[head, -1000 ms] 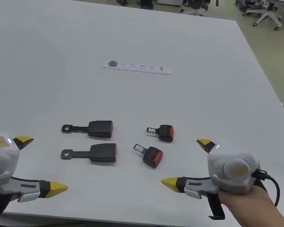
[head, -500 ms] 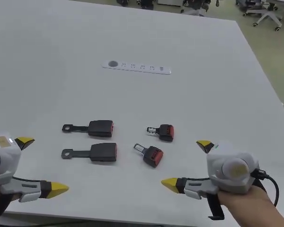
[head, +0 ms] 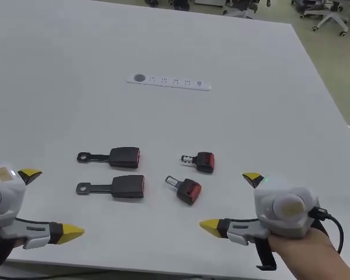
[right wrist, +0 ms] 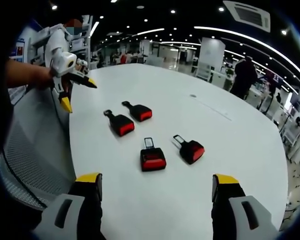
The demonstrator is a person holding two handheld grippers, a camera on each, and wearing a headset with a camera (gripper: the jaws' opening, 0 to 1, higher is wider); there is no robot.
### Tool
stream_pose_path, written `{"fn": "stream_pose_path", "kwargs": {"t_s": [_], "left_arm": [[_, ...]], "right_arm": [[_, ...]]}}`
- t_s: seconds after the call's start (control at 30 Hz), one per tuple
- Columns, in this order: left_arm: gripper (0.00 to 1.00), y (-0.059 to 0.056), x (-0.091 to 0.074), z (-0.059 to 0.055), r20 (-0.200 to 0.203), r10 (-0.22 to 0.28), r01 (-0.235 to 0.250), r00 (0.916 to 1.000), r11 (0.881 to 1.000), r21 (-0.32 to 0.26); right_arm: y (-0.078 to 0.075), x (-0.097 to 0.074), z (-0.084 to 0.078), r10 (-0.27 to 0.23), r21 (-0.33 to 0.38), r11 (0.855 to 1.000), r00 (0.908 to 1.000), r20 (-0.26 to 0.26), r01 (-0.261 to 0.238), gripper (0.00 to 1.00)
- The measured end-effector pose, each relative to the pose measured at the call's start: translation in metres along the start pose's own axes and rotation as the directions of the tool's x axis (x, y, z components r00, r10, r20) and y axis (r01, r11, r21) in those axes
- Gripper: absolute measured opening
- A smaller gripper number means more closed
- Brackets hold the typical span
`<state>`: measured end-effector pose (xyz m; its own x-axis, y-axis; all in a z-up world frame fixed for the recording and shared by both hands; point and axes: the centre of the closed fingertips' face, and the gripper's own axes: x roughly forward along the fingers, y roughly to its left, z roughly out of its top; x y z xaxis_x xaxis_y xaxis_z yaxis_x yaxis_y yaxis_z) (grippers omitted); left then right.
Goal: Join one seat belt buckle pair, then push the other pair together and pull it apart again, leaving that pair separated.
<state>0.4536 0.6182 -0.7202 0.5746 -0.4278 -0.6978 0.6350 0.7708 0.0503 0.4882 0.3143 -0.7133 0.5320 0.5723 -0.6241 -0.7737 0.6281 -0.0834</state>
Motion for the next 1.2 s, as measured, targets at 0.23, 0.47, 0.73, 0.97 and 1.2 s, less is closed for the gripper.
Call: {"fn": "stream_pose_path", "kwargs": {"t_s": [0.23,0.47,0.73,0.97,1.2], "left_arm": [[0.97,-0.002,0.001,0.0,-0.016,-0.008,0.008,0.9998,1.0,0.023],[0.92,0.0,0.003,-0.006,-0.05,-0.015,0.018,0.9986,0.998,0.054],[0.84,-0.003,0.009,-0.002,-0.062,-0.042,0.045,0.9972,0.999,0.032],[0.76,-0.008,0.016,-0.002,-0.088,-0.062,0.067,0.9942,0.996,0.055],[0.74,-0.01,0.027,0.001,-0.094,-0.087,0.092,0.9918,0.994,0.06]], "right_arm": [[0.001,0.001,-0.003,0.002,-0.022,1.0,0.9999,-0.014,-0.002,0.89],[0.0,0.003,-0.003,0.004,-0.031,1.0,0.9998,-0.02,-0.004,0.88],[0.002,0.009,-0.003,0.02,-0.025,0.999,0.999,-0.04,-0.021,0.81],[0.002,0.014,-0.011,0.021,-0.033,0.999,0.9956,-0.092,-0.024,0.74],[0.005,0.022,-0.018,0.041,-0.025,0.999,0.9906,-0.131,-0.044,0.63]]}}
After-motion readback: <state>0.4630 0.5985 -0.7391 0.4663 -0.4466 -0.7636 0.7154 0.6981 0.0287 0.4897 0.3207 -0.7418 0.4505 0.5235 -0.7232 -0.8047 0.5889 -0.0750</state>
